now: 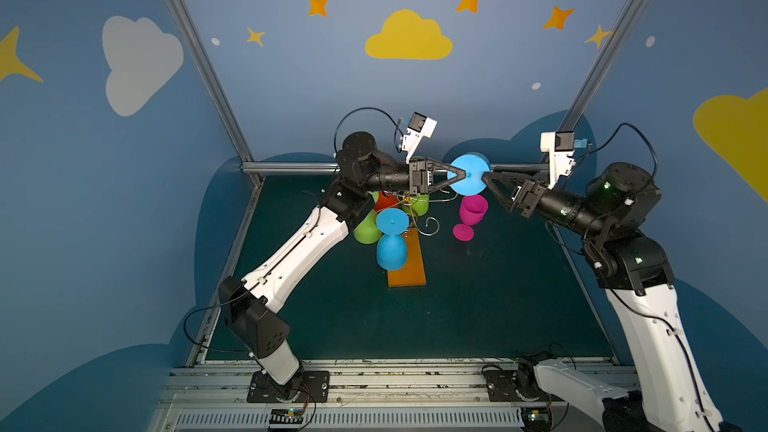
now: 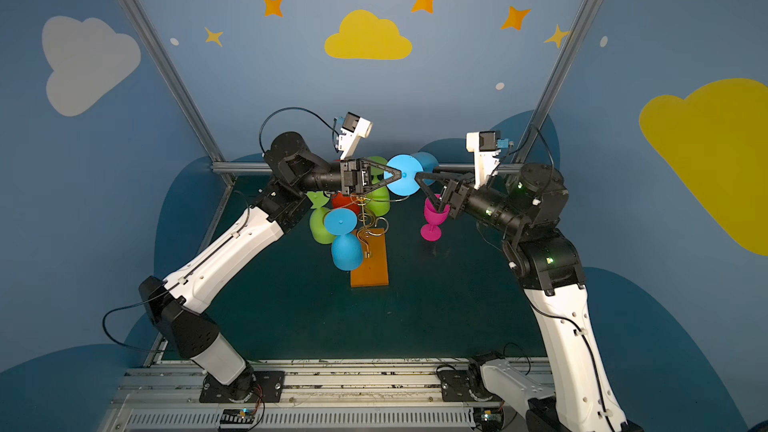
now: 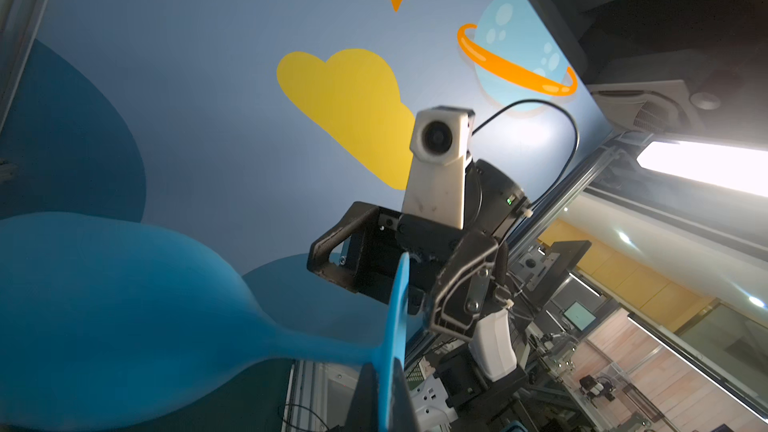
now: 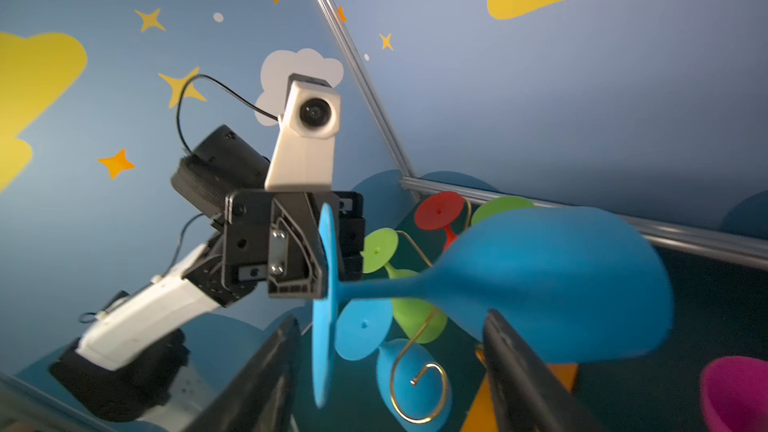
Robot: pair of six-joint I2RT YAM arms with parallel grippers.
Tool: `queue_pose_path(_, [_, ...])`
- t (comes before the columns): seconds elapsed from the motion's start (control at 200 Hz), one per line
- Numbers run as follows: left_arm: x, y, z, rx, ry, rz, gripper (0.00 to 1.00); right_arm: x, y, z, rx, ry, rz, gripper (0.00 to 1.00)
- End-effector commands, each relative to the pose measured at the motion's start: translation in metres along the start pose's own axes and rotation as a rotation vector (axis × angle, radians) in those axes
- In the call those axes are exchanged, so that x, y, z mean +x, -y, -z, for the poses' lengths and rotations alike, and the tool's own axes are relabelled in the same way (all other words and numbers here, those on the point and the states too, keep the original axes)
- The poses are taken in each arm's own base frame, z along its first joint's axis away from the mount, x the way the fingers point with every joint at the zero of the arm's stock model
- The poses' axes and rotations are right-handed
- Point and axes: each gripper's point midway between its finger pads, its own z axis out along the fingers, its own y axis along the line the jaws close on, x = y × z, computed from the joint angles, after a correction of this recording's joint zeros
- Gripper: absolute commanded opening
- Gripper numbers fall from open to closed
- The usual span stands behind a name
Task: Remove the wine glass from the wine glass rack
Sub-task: 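Close the left gripper on the blue glass foot while the right gripper holds, then move the right gripper to the blue glass bowl while the left gripper holds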
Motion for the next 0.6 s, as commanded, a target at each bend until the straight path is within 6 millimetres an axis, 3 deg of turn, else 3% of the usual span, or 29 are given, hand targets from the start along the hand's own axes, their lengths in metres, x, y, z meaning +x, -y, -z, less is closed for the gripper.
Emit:
queue_pose_path(0.0, [-0.021, 0.040, 0.012, 0.057, 0.065, -0.052, 0.03, -0.003, 0.005, 0.018, 0.089, 0.055, 0.117, 0.77])
queue_pose_path(0.21, [-0.025, 0.040, 0.025, 0.033, 0.065, 0.043, 0.03, 0.008, 0.013, 0.027, 0.134, 0.081, 0.307, 0.83])
queue_pose_path(0.426, [-0.021, 0.035, 0.037, -0.018, 0.054, 0.109, 0.03, 0.014, 0.013, 0.020, 0.099, 0.090, 0.519, 0.84])
queue_pose_path(0.596, [-0.018, 0.043, 0.040, -0.005, 0.040, 0.126, 0.03, 0.017, 0.011, 0.010, 0.060, 0.101, 0.641, 0.84])
